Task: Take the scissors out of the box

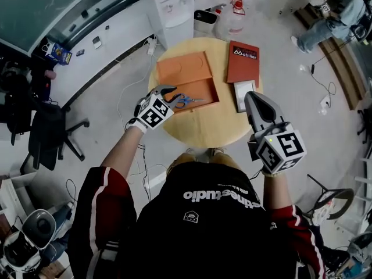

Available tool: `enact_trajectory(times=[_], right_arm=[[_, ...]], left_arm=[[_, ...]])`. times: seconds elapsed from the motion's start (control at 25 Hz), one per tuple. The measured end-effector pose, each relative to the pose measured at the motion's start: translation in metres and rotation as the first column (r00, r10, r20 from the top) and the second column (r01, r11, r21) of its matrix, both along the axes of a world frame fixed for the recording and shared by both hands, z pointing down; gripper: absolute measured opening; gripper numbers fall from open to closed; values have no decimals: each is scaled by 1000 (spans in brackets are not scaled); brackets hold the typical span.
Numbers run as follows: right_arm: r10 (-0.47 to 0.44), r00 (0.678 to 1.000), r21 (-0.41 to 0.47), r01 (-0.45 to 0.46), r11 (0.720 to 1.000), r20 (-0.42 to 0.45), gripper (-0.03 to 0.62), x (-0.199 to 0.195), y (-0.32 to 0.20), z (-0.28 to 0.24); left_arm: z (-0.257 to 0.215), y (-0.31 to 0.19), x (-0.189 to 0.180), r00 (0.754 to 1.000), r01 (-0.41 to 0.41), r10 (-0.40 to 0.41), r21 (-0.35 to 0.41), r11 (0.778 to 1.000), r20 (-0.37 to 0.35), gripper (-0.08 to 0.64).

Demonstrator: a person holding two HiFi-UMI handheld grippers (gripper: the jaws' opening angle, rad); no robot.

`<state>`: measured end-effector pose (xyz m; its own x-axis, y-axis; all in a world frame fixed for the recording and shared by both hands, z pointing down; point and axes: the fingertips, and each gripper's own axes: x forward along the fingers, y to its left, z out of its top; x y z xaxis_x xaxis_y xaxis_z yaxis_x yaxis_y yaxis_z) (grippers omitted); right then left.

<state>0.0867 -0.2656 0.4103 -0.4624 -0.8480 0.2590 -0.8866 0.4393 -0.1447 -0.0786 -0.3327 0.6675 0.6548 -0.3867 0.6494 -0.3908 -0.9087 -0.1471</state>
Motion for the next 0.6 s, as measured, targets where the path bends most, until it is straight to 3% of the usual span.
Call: enact_trajectory(times=[0.32, 0.6], right_arm=[[11, 999, -34, -10, 999, 39, 26, 5, 0, 11], [-18, 1000, -65, 18, 998, 9, 26, 8, -2, 26]], left_arm=[[56, 5, 8, 990, -35, 42, -49, 998, 136, 124], [90, 6, 13, 940, -147, 158, -60, 987, 301, 124]])
